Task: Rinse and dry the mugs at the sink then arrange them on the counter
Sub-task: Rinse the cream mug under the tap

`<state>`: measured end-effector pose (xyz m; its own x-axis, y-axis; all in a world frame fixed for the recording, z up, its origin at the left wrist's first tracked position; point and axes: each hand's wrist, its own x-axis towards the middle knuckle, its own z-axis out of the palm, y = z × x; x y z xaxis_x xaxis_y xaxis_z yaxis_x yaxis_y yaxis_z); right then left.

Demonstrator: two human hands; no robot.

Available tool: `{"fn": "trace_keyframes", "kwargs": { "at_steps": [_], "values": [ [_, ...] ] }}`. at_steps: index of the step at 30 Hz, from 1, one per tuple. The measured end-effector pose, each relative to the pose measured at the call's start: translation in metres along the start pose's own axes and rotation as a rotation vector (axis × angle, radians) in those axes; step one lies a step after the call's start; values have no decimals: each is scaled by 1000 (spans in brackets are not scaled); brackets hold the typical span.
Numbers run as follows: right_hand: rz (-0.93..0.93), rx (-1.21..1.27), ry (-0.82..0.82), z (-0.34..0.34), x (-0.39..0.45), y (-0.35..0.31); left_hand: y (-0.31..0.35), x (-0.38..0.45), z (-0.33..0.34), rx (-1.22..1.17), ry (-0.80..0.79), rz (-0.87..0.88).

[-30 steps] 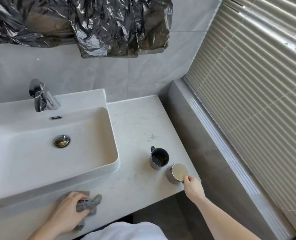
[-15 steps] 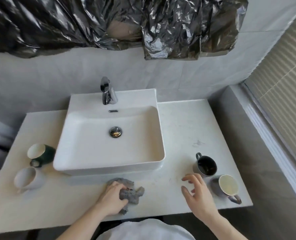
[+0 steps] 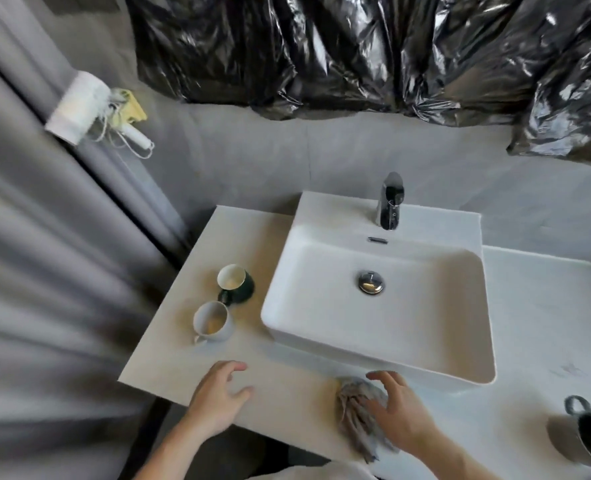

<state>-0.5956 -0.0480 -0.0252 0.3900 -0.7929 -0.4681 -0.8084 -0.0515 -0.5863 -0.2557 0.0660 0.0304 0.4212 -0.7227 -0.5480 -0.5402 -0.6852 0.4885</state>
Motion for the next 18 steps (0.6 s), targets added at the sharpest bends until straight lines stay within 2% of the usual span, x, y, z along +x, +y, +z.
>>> {"fn": "trace_keyframes", "kwargs": {
  "at_steps": [7,13,18],
  "values": [
    [183,3,-41,42,25,-46,-76,64,-74,-178,236,-103],
    [249,-75,-25,73,29,-68,-100,133,-78,-108,50,-30],
    [297,-56,-20,84,24,-79,-107,146,-72,-189,-18,-115]
  ]
}}
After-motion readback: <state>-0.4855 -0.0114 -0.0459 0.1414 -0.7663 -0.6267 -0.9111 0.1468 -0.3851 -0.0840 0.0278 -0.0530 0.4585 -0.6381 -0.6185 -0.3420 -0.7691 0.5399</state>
